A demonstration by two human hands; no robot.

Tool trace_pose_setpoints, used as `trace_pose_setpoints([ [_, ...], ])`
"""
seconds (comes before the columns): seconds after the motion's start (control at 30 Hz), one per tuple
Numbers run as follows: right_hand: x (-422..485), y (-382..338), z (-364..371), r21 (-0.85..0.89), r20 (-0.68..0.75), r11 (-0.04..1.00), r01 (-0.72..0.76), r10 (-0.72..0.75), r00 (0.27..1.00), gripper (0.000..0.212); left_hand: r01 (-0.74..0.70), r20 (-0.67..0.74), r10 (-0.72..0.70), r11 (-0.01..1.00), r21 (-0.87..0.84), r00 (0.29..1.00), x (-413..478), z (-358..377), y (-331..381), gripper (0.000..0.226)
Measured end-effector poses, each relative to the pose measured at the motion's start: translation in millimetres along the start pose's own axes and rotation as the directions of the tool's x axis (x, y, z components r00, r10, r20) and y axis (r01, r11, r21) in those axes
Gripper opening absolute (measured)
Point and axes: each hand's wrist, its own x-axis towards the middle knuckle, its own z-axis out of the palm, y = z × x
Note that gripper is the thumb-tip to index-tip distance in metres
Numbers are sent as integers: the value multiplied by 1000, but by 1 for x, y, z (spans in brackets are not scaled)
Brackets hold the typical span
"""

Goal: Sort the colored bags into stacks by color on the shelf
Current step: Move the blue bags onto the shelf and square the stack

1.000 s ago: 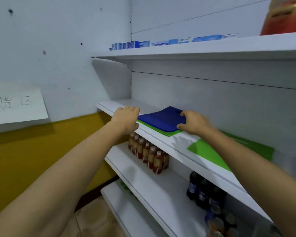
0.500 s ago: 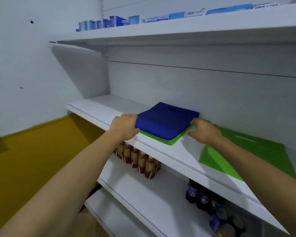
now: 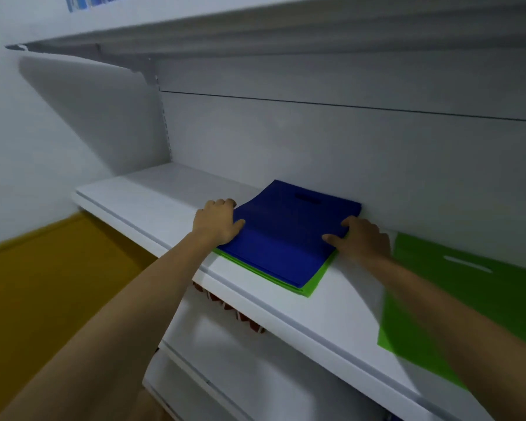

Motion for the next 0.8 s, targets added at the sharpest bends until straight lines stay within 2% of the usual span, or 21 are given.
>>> trace_pose_setpoints([
  [0.13, 3, -2, 9, -5, 6, 998, -60, 60, 998, 70, 75, 58, -66, 984, -161, 996, 20, 14, -9, 64],
  [0.27, 5, -7, 14, 10, -3, 992, -125, 125, 992, 77, 106, 120, -78, 963, -249, 990, 35, 25, -18, 65],
  [0.43, 3, -22, 17, -21, -9, 983, -184, 184, 983, 81, 131, 129, -94, 938, -320, 987, 53, 23, -32, 51],
  [0.53, 3, -31, 19, -75, -26, 974, -214, 212, 977, 79, 122, 145, -68, 907, -403, 987, 66, 21, -41, 27],
  [0.63, 2, -38, 19, -128, -40, 956, -263, 260, 965, 78, 89, 180, -8, 892, -443, 984, 73, 20, -47, 29],
  [0.8, 3, -48, 19, -172, -69, 929, -327, 319, 945, 75, -16, 46, 51, 815, -580, 998, 78, 25, -56, 18],
])
